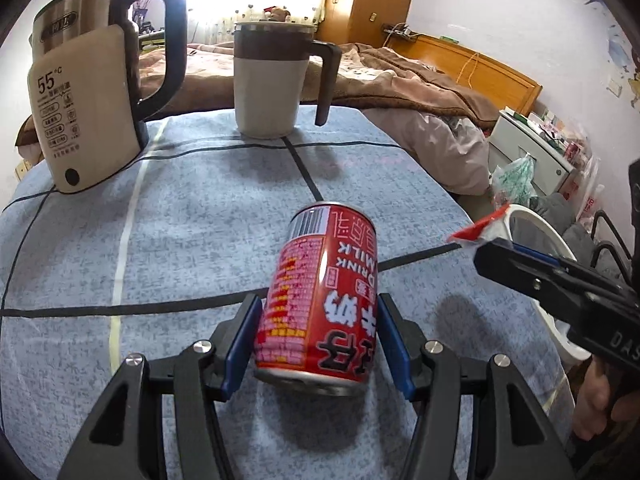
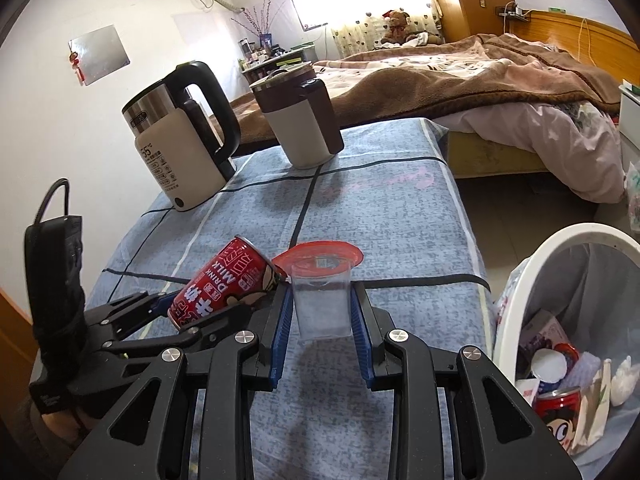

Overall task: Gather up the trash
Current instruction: 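Carry cup and milk can over the bin and open both tools to drop them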

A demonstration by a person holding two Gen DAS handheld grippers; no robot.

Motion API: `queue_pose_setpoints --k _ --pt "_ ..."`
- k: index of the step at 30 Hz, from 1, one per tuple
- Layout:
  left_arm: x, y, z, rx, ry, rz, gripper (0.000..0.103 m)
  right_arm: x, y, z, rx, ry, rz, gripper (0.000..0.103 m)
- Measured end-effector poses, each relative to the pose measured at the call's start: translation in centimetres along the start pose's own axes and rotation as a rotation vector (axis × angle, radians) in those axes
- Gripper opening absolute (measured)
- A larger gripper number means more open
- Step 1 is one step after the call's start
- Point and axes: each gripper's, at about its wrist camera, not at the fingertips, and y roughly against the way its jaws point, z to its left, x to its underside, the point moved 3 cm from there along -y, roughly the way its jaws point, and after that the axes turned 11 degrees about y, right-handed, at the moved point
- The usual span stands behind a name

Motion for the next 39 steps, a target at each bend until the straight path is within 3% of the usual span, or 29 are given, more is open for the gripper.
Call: queue_pose_setpoints --k 9,17,28,39 --pt "0.2 0.4 -0.7 -0.038 -0.011 -0.017 0.054 0.3 0.7 -0.5 0.003 -0.008 -0.004 0.030" --pt "0.5 2.3 -2.4 0.001 -0.016 -0.050 0.054 0.7 2.0 -1.0 0.004 -0.018 -0.020 0.030" --pt "1.3 4.6 -6.8 -0.001 -0.062 -0.084 0.054 1.0 6.4 -3.1 0.033 -0.039 -0.079 0.030" --pt "2.3 5.1 -12.8 0.066 -0.103 -0.087 0.054 2.5 11.3 -7.1 0.104 -0.072 -0.118 0.030"
